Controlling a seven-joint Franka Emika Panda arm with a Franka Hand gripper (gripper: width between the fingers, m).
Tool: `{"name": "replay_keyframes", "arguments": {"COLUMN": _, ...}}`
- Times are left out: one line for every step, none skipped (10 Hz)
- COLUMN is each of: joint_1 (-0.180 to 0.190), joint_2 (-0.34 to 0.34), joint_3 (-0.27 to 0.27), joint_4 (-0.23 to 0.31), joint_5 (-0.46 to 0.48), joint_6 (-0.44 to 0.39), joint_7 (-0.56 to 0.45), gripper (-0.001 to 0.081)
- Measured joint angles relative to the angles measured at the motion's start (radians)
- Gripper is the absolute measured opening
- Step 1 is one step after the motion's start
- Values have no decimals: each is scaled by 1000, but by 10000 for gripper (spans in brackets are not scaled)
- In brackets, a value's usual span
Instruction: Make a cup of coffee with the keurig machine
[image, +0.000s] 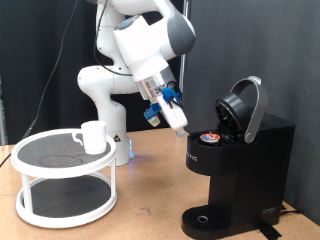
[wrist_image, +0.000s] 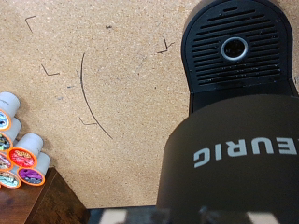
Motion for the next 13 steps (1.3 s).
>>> {"name": "replay_keyframes", "arguments": {"joint_1": 0, "joint_2": 8, "joint_3": -1, "joint_4": 4, "joint_5": 15, "joint_6": 0, "joint_7": -24, "gripper": 0}}
{"name": "replay_keyframes", "arguments": {"joint_1": 0, "joint_2": 10, "joint_3": -2, "joint_4": 4, "joint_5": 58, "joint_6": -4, "joint_7": -75, "gripper": 0}}
{"name": "replay_keyframes", "arguments": {"joint_1": 0, "joint_2": 7, "joint_3": -5, "joint_4": 7, "joint_5": 138, "joint_6": -24, "joint_7": -155, "gripper": 0}}
{"name": "replay_keyframes", "arguments": {"joint_1": 0, "joint_2": -2, "joint_3": -13, "joint_4": 13, "joint_5": 234, "joint_6": -67, "joint_7": -247, "gripper": 0}}
{"name": "replay_keyframes", "arguments": {"joint_1": 0, "joint_2": -16, "joint_3": -21, "joint_4": 25, "joint_5": 323, "joint_6": -116, "joint_7": -327, "gripper": 0}}
{"name": "replay_keyframes", "arguments": {"joint_1": 1, "joint_2": -31, "joint_3": -22, "joint_4": 35, "joint_5": 392, "joint_6": -145, "joint_7": -379, "gripper": 0}}
{"name": "replay_keyframes", "arguments": {"joint_1": 6, "joint_2": -43, "joint_3": -19, "joint_4": 45, "joint_5": 442, "joint_6": -155, "joint_7": -405, "gripper": 0}}
{"name": "replay_keyframes", "arguments": {"joint_1": 12, "joint_2": -51, "joint_3": -12, "joint_4": 58, "joint_5": 469, "joint_6": -162, "joint_7": -411, "gripper": 0}}
{"name": "replay_keyframes", "arguments": {"joint_1": 19, "joint_2": -55, "joint_3": -3, "joint_4": 75, "joint_5": 477, "joint_6": -167, "joint_7": -408, "gripper": 0}}
{"name": "replay_keyframes", "arguments": {"joint_1": 25, "joint_2": -56, "joint_3": 8, "joint_4": 90, "joint_5": 477, "joint_6": -167, "joint_7": -402, "gripper": 0}}
{"name": "replay_keyframes", "arguments": {"joint_1": 31, "joint_2": -56, "joint_3": 23, "joint_4": 107, "joint_5": 477, "joint_6": -168, "joint_7": -399, "gripper": 0}}
{"name": "replay_keyframes", "arguments": {"joint_1": 38, "joint_2": -56, "joint_3": 40, "joint_4": 124, "joint_5": 476, "joint_6": -168, "joint_7": -391, "gripper": 0}}
{"name": "replay_keyframes", "arguments": {"joint_1": 46, "joint_2": -57, "joint_3": 57, "joint_4": 141, "joint_5": 473, "joint_6": -168, "joint_7": -378, "gripper": 0}}
